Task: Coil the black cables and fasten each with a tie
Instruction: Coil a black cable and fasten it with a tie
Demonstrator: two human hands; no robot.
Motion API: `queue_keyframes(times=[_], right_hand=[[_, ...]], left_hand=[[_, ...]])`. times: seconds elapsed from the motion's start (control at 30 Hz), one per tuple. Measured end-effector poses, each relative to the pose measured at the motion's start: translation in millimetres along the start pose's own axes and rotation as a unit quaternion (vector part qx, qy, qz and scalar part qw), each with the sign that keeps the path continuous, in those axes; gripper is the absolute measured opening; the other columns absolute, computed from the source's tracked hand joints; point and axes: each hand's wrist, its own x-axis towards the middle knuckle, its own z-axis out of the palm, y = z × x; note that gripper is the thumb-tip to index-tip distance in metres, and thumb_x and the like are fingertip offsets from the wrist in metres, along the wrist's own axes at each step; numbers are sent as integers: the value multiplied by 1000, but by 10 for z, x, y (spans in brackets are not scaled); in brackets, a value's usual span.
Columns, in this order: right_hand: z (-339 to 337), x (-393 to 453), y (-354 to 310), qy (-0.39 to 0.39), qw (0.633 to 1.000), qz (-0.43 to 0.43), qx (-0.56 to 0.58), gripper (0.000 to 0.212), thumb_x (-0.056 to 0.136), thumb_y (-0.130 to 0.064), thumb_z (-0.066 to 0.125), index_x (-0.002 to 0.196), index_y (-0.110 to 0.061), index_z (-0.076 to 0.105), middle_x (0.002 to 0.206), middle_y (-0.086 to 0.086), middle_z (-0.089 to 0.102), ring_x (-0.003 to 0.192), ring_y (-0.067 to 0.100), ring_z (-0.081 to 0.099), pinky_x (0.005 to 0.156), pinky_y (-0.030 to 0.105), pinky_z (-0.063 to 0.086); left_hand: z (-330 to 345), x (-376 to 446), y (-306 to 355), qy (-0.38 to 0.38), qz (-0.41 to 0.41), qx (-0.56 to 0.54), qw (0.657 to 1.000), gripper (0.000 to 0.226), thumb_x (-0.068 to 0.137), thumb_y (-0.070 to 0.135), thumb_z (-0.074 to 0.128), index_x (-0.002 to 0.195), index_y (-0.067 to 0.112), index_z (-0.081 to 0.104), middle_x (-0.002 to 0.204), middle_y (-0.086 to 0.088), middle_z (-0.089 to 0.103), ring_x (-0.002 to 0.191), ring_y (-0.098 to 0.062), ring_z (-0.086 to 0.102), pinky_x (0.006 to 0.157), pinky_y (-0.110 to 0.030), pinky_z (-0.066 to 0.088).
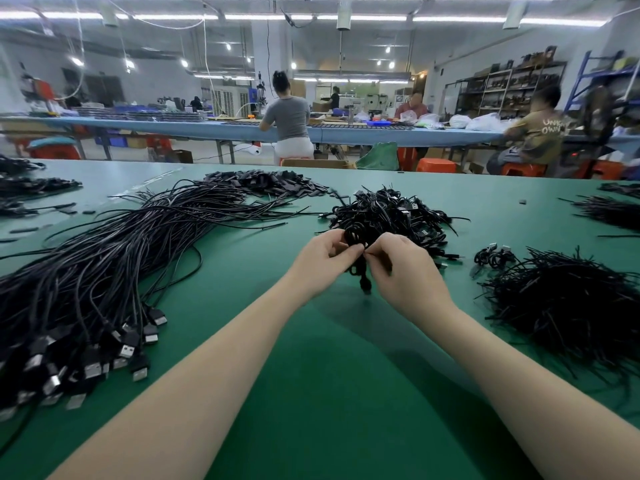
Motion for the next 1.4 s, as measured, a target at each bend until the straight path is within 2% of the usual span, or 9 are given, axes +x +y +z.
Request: queue_keyframes(times=[0.23, 0.37, 0.5, 0.7, 0.9, 1.07, 1.27, 1.33, 1.4], right_hand=[[-52, -16, -1, 70, 942, -239, -226, 16, 69, 9, 69, 72, -5, 60, 71, 9, 60, 61, 30, 57, 57, 34, 48], [-36, -15, -46, 53, 993, -88, -66, 6, 83, 1, 62, 79, -3, 60, 76, 5, 60, 68, 28, 56, 58, 31, 43], [-11, -5, 2, 49, 991, 66, 106, 11, 90, -5, 60, 84, -15, 58, 75, -13, 59, 70, 2, 56, 61, 8, 39], [33, -11, -17, 35, 981, 110, 156, 10, 86, -9, 68, 81, -17, 67, 69, -15, 64, 62, -6, 56, 60, 5, 40], [15, 13, -50, 22, 959, 163, 230, 13, 80, -6, 72, 76, -19, 73, 73, -22, 70, 65, -5, 63, 63, 12, 49], [-72, 16, -44, 15, 994, 23, 107, 5, 80, -4, 72, 78, -8, 73, 71, -9, 67, 64, 1, 59, 62, 16, 45], [-106, 17, -46, 33, 995, -92, 31, 2, 80, 1, 70, 82, 1, 71, 80, 8, 69, 74, 25, 64, 67, 34, 52], [-111, -2, -52, 19, 989, -143, -22, 1, 79, 3, 69, 79, 3, 69, 75, 12, 66, 70, 32, 63, 61, 41, 53], [-127, -22, -48, 29, 959, -252, -123, 8, 79, 6, 68, 72, 3, 66, 70, 13, 62, 65, 32, 62, 59, 41, 53]], left_hand=[[-13, 8, 177, -52, -270, -202, 940, 28, 92, 17, 56, 119, 25, 54, 59, 2, 64, 44, -8, 52, 43, -14, 38], [-68, -16, 164, -85, -236, -285, 925, 26, 97, 12, 43, 108, 20, 66, 81, 0, 71, 64, -10, 67, 49, -17, 47], [-71, -20, 69, -130, -169, -284, 935, 47, 91, -10, 37, 121, 17, 62, 102, -4, 68, 93, -16, 67, 69, -20, 53], [-26, -15, -47, -62, -73, -150, 984, 47, 84, -19, 49, 121, 6, 64, 73, 4, 69, 66, -1, 61, 64, -11, 48], [-43, -19, -105, -13, -35, -96, 995, 9, 87, 14, 70, 94, 20, 71, 70, 17, 68, 65, 6, 58, 67, -10, 43], [-6, -13, -120, 8, -75, -84, 994, 10, 88, 29, 69, 80, 24, 65, 72, 13, 65, 71, -4, 58, 72, -21, 48], [28, 25, 5, -46, -165, -147, 974, 18, 94, 39, 57, 105, 27, 64, 71, 7, 59, 54, -5, 53, 52, -19, 42], [-2, 43, 38, -56, -226, -211, 949, 26, 96, 27, 55, 122, 21, 56, 65, 3, 55, 44, -6, 48, 42, -16, 37], [-74, 22, 70, -113, -319, -295, 894, 13, 95, 19, 52, 103, 18, 63, 54, 7, 53, 37, -3, 46, 36, -13, 34]])
